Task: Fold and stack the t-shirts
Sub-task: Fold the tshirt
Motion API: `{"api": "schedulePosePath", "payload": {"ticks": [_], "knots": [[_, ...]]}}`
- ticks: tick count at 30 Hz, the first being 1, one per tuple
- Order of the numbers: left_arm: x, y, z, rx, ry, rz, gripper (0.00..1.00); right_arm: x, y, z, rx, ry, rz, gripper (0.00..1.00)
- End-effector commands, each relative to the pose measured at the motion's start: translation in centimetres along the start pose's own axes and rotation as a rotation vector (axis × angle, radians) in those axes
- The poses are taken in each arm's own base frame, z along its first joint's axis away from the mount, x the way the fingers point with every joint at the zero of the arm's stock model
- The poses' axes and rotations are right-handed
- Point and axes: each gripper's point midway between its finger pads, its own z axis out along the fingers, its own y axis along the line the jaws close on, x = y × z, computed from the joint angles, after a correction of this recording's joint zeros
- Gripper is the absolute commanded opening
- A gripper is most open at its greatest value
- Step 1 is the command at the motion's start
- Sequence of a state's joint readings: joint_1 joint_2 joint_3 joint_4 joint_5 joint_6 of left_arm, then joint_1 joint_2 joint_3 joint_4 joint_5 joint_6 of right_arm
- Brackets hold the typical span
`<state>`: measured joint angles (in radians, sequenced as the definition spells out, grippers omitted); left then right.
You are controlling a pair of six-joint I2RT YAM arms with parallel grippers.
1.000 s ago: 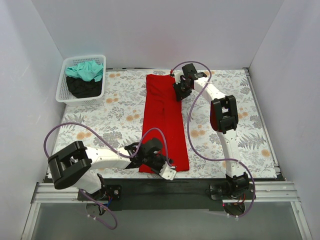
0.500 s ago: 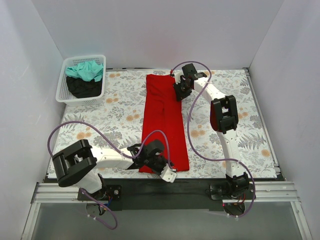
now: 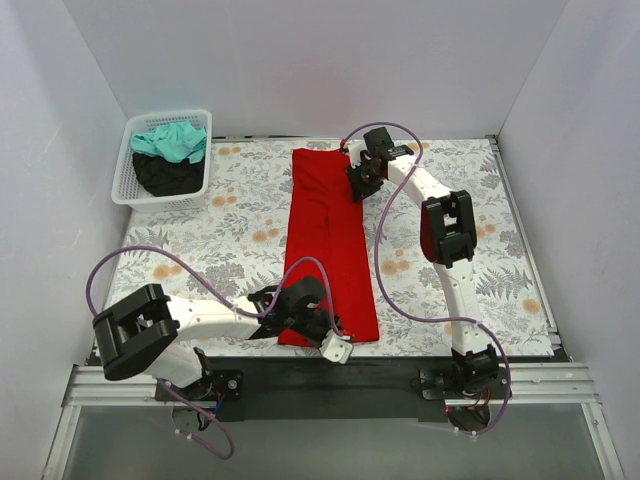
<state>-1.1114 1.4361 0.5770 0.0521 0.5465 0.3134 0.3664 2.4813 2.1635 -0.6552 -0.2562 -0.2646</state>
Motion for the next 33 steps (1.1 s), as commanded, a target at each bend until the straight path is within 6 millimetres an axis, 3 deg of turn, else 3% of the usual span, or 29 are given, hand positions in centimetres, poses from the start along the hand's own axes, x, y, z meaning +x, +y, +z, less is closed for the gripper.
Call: {"api": "schedulePosePath", "payload": {"ticks": [1,4,7,15,20,25,29,30,33], "knots": [[-3.2,1.2,-1.5,-0.038,-0.076,0.033,0.02,6.4,-0.5,3.3,0.017,0.179,0.034,0.28],[-4.3,1.4,-2.4,-0.051,-0.099,0.049,0.0,6.4,-0.7,3.4,0.02,0.181,0.035,0.28],[-4.1,0.2,-3.1,-0.017,-0.088,0.035,0.0,6.4,-0.8,3.4,0.024,0.184,0.034,0.28],[-2.4,-2.5,-3.7,0.041,-0.039,0.033,0.0,6.2,-0.8,3.4,0.024,0.183,0.03,0.28],[-2.0,-2.9,-3.3,0.061,-0.034,0.013,0.0,6.2,-0.9,3.5,0.025,0.185,0.032,0.28],[-0.1,-3.8,-2.6,0.076,0.014,-0.011,0.0,6.2,-1.0,3.4,0.026,0.183,0.03,0.29],[0.9,-4.4,-2.5,0.076,0.038,-0.017,0.06,6.0,-0.6,3.1,0.01,0.179,0.022,0.31],[0.9,-4.3,-2.6,0.07,0.04,-0.022,0.11,5.9,-0.5,2.9,0.004,0.175,0.022,0.33],[0.0,-3.6,-3.1,0.043,0.027,-0.051,0.16,3.7,0.5,1.0,-0.024,0.117,0.0,0.39]]}}
